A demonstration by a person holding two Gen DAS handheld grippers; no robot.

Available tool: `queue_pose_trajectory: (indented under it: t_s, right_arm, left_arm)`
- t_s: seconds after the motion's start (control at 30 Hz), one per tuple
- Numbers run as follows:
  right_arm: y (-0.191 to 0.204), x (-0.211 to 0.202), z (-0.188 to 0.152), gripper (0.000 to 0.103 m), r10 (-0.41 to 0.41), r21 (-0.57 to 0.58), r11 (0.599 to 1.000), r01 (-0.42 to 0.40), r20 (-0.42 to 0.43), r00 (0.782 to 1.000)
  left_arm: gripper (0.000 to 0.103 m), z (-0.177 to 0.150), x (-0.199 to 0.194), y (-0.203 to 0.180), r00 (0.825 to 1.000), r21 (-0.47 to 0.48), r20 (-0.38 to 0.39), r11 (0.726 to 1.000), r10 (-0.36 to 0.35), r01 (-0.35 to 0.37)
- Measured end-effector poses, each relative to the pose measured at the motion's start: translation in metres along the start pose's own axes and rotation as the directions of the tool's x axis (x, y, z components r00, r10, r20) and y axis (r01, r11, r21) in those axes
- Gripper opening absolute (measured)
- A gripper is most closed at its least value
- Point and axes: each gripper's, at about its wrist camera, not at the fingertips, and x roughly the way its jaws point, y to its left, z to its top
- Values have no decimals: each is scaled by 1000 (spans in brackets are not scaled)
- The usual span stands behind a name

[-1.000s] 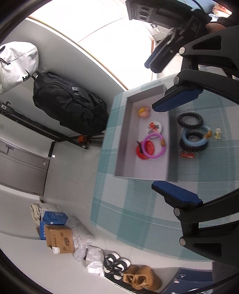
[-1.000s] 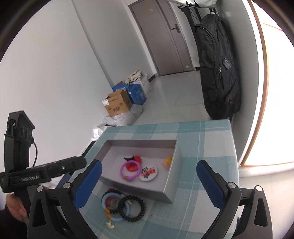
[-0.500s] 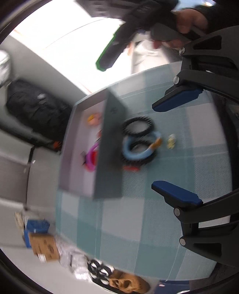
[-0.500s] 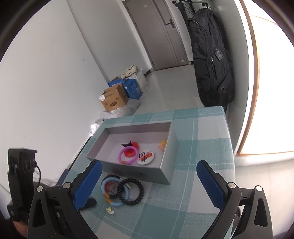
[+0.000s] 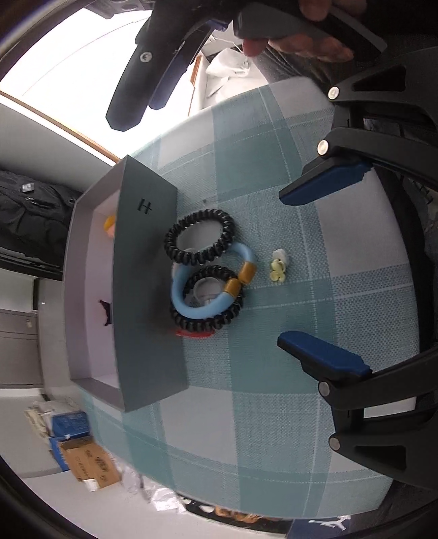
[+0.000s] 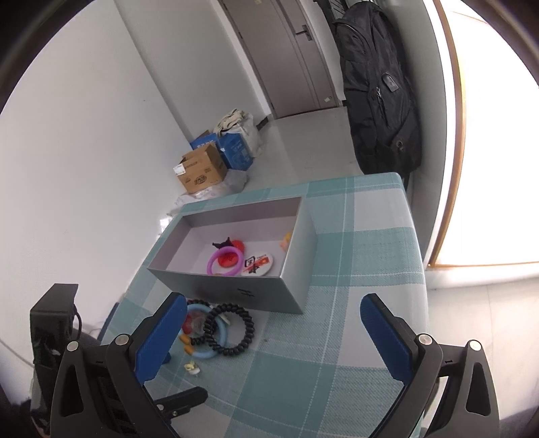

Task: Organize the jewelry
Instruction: 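Withdraw both tools from the box toward the remaining bracelets and charm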

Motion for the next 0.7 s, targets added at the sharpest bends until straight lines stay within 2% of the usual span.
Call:
queue_pose_trajectory:
  t_s: [0.1, 0.17, 0.2, 0.33, 0.47, 0.5, 0.63, 0.7]
  right_arm:
    - [-1, 0, -1, 103, -5, -2, 1000, 5, -3, 1000]
    - [-3, 0, -1, 103, -9, 3, 1000, 9, -3, 1000]
    - [-4, 0, -1, 103, -7, 9, 1000, 7, -6, 1000]
    - [-9, 2, -1, 103, 4, 38, 999, -3, -26, 1000]
    - [-9, 3, -2, 103, -6, 35, 999, 7, -31, 999]
    - [-9, 3, -2, 103, -7, 34, 999, 8, -33, 999]
    - [-9, 6, -2, 103, -16, 33, 999, 18, -39, 999]
    - [-9, 7, -3, 103, -21, 30, 999, 22, -43, 999]
  left_arm:
    - [72, -6, 2, -7, 999, 29, 19, 999, 31, -31]
    - [62, -9, 5, -15, 996, 67, 39, 994, 84, -86]
    - [61, -10, 7, -19, 991, 90, 47, 988, 122, -126]
    - [55, -10, 6, -21, 991, 92, 53, 988, 122, -126]
    - [33, -14, 2, -23, 993, 108, 58, 988, 106, -112]
    - [31, -15, 2, -24, 993, 114, 57, 987, 103, -109]
    - [14, -17, 0, -30, 996, 133, 49, 988, 78, -84]
    - [13, -19, -1, -33, 996, 141, 47, 987, 77, -83]
